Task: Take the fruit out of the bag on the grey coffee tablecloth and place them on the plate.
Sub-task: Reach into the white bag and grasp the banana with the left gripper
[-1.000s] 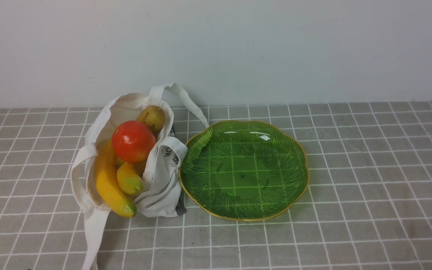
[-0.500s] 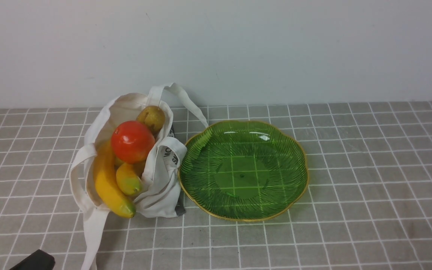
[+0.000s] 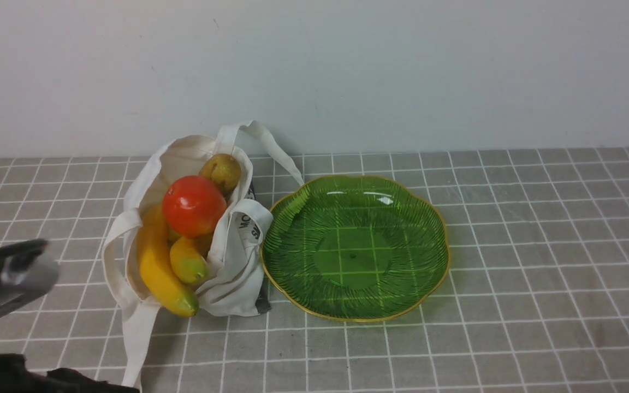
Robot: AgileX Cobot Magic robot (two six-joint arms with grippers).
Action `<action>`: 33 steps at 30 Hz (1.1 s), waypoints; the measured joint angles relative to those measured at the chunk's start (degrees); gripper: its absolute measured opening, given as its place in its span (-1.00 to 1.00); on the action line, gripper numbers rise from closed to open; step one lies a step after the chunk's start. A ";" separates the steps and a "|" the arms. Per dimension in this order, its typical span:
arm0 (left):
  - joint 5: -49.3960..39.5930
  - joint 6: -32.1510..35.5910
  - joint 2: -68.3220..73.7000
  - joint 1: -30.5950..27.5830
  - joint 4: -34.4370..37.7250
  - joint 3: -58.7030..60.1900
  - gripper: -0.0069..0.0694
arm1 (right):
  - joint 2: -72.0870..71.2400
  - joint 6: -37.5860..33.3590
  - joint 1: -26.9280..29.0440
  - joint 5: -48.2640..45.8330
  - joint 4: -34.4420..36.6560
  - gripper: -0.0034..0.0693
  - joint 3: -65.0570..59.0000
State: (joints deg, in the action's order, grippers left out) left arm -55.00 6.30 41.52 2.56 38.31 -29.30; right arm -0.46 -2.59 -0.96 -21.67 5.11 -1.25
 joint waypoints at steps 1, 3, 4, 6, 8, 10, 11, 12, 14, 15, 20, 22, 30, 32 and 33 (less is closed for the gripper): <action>-3.39 1.54 6.83 0.00 -3.59 -3.58 -0.84 | 0.00 0.00 0.00 0.00 0.00 -0.94 0.00; -5.15 3.07 15.57 0.19 -6.53 -7.76 -0.84 | 0.00 0.00 0.00 0.00 0.00 -0.94 0.00; -5.15 3.47 16.79 0.35 -6.81 -8.94 -0.84 | 0.00 0.00 0.00 0.00 0.00 -0.94 0.00; -4.67 4.45 21.84 1.36 -7.44 -13.17 -0.84 | 0.00 0.00 0.00 0.00 0.00 -0.94 0.00; -3.95 4.53 25.76 3.12 -7.84 -16.74 -0.84 | 0.00 0.00 0.00 0.00 0.00 -0.94 0.00; -2.72 3.88 28.43 4.32 -8.72 -19.27 -0.83 | 0.00 0.00 0.00 0.00 0.00 -0.94 0.00; -1.83 3.02 29.96 5.12 -9.60 -20.66 -0.82 | 0.00 0.00 0.00 0.00 0.00 -0.94 0.00; -1.04 1.71 31.38 5.78 -10.82 -21.86 -0.81 | 0.00 0.00 0.00 0.00 0.00 -0.94 0.00; 0.52 -2.19 34.45 6.81 -14.49 -24.01 -0.72 | 0.00 0.00 0.00 0.00 0.00 -0.94 0.00; 1.02 -3.77 35.16 6.88 -16.09 -24.57 -0.67 | 0.00 0.00 0.00 0.00 0.00 -0.94 0.00; 3.76 -12.37 39.55 7.08 -24.30 -25.44 -0.30 | 0.00 0.00 0.00 0.00 0.00 -0.94 0.00; 5.36 -13.96 41.11 7.08 -25.89 -25.44 -0.09 | 0.00 0.00 0.00 0.00 0.00 -0.94 0.00; 5.18 -12.45 42.72 7.08 -18.80 -26.21 0.45 | 0.00 0.00 0.00 0.00 0.00 -0.94 0.00; 3.05 -10.12 42.72 7.08 -16.46 -28.00 0.46 | 0.00 0.00 0.00 0.00 0.00 -0.94 0.00; 2.38 -9.41 42.72 7.08 -15.79 -29.12 0.46 | 0.00 0.00 0.00 0.00 0.00 -0.94 0.00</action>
State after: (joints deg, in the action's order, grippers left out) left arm -52.62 -3.10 84.24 9.64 22.52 -58.42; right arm -0.46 -2.59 -0.96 -21.67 5.11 -1.25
